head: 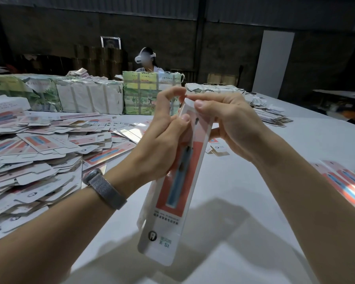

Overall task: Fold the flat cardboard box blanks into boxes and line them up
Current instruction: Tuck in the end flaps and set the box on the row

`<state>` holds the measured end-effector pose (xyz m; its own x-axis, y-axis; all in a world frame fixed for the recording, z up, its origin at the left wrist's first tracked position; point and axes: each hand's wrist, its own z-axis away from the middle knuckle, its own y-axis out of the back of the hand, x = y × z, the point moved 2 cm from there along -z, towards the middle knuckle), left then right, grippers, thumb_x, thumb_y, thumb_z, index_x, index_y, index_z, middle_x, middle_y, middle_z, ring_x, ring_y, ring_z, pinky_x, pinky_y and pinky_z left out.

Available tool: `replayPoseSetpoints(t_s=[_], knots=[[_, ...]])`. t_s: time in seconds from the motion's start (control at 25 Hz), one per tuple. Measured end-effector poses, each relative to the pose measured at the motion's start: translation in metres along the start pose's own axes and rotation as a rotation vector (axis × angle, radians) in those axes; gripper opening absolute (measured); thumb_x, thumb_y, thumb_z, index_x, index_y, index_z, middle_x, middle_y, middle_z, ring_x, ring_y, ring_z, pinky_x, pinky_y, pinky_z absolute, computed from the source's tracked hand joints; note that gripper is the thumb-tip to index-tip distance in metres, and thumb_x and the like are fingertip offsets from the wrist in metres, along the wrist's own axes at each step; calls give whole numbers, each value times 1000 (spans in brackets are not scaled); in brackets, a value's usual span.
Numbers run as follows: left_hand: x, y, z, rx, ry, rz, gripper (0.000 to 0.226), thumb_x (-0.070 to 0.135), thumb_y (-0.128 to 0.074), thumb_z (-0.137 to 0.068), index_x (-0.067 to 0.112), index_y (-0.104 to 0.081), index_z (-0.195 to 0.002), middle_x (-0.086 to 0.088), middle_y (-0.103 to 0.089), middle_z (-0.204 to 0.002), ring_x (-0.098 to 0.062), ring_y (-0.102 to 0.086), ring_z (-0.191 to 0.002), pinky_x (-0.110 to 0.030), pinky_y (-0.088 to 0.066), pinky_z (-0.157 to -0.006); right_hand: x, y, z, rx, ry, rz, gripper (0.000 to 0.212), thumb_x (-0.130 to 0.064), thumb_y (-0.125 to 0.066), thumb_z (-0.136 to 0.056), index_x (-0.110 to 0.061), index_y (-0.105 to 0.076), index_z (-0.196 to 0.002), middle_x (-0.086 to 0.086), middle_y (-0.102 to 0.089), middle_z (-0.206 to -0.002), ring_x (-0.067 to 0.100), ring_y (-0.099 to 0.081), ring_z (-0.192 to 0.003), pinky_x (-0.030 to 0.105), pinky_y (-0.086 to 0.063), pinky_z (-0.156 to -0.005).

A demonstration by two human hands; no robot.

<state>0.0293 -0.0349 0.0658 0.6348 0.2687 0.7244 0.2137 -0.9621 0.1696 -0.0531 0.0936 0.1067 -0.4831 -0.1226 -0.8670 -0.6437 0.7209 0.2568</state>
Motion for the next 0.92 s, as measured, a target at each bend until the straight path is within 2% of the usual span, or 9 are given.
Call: replayPoseSetpoints(t_s=[0.12,0.2,0.32,0.44,0.52,0.64,0.8,0.92], knots=[[0,-2,-1,-4,35,-3,35,21,-38,-101,25,-29,-134,-9,-69,-89,-14,-68,-71,-28,-54,-65,-3,0,0,35,20,39,24,-6,-53,-98,-18,-73,-99,1,-73,-73,14,-70,-66,27,-53,-51],[0,-1,-1,-1,49,-12,37,21,-37,-100,24,-28,-136,-13,-67,-84,-16,-65,-68,-30,-54,-66,-4,0,0,61,29,51,24,-3,-53,-96,-15,-73,-97,2,-73,-71,16,-71,-63,27,-53,-48],[2,-2,-1,15,61,-50,35,22,-37,-100,26,-30,-134,-18,-66,-82,-25,-63,-65,-30,-54,-65,-5,-1,1,83,43,61,25,-1,-53,-95,-15,-74,-94,2,-73,-68,17,-71,-60,27,-53,-48],[5,-1,-2,33,69,-36,28,23,-38,-100,28,-35,-128,-17,-64,-94,-18,-66,-68,-28,-55,-63,-7,-4,4,67,101,95,26,-5,-52,-99,-19,-73,-95,-2,-72,-65,13,-70,-59,24,-54,-49],[5,0,-3,36,78,-34,25,22,-38,-102,24,-35,-127,-22,-60,-103,-20,-67,-68,-31,-57,-62,-7,-5,4,52,101,67,27,-7,-50,-101,-18,-74,-93,-2,-70,-65,12,-69,-59,24,-53,-49],[6,2,-3,49,72,-23,19,17,-36,-107,21,-35,-125,-24,-59,-98,-20,-66,-63,-31,-57,-60,-5,-7,3,23,70,78,27,-14,-47,-104,-13,-74,-101,4,-71,-73,14,-69,-66,27,-55,-53],[9,6,-3,63,89,-26,16,26,-38,-102,27,-37,-117,-25,-58,-96,-21,-66,-63,-32,-56,-60,-6,-9,6,-37,143,163,28,-19,-44,-104,-27,-71,-101,-4,-70,-70,13,-69,-70,38,-60,-58],[7,5,-5,58,74,-13,9,21,-36,-107,28,-37,-114,-29,-58,-98,-23,-65,-64,-38,-58,-60,-6,-13,6,-2,213,136,23,-25,-49,-96,-30,-71,-95,-3,-69,-68,14,-68,-65,32,-58,-53]])
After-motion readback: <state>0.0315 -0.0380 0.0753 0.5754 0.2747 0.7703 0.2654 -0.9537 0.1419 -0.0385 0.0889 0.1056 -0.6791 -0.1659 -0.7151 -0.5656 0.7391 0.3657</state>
